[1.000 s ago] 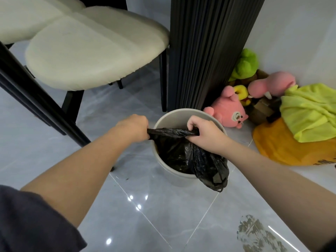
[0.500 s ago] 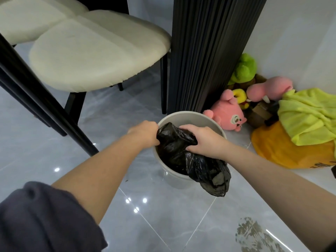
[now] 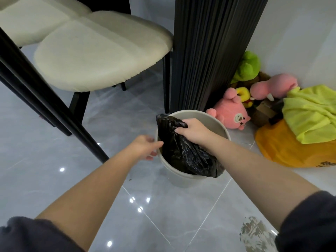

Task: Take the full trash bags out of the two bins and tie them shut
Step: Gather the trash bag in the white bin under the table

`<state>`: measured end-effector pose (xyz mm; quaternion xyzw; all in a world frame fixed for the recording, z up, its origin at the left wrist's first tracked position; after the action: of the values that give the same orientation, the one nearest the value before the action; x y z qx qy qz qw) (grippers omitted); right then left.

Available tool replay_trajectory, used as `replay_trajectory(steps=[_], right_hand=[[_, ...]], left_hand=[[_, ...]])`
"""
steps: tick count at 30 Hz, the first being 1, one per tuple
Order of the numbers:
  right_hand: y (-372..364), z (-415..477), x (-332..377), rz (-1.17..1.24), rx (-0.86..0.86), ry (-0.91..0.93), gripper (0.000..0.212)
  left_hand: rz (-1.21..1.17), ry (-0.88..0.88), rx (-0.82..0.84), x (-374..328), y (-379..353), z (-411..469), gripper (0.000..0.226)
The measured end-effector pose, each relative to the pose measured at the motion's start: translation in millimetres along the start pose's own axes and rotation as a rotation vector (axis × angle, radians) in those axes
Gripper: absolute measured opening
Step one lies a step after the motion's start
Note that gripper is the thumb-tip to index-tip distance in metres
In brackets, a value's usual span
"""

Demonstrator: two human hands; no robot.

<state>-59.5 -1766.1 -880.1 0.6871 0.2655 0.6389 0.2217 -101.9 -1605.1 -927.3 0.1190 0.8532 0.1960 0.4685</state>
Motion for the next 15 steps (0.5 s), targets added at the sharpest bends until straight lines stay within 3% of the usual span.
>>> replay_trajectory(steps=[2,5,11,15], right_hand=[[8,-1,6,0.005,-0.004,-0.037,0.019],[26,-1,13,0.03,-0.017,-0.046,0.021],[66,-1,5,0.036,-0.172,-0.08,0.026],[88,-2,8,0.143,-0.22,-0.115,0.015]], left_hand=[[-0.033,0.111,0.042,17,-11,-3,0.011],[-0.154,0.181,-0.009,23,-15,-1,0.013],[-0.187,0.242,-0.019,23,-21,-1,0.015],[-0.229,0.253,-0.008,23,-29,2,0.015]])
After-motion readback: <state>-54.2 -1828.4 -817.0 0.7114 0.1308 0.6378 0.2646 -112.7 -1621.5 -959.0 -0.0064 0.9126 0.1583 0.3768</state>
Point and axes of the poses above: each hand's wrist, its own z-axis towards the middle knuckle, its own y-axis out of the back of the hand, x = y × z, the point moved 8 cm from there along z, towards the middle knuckle, and after that the axes turned 15 degrees about -x, right-handed, at the moved point
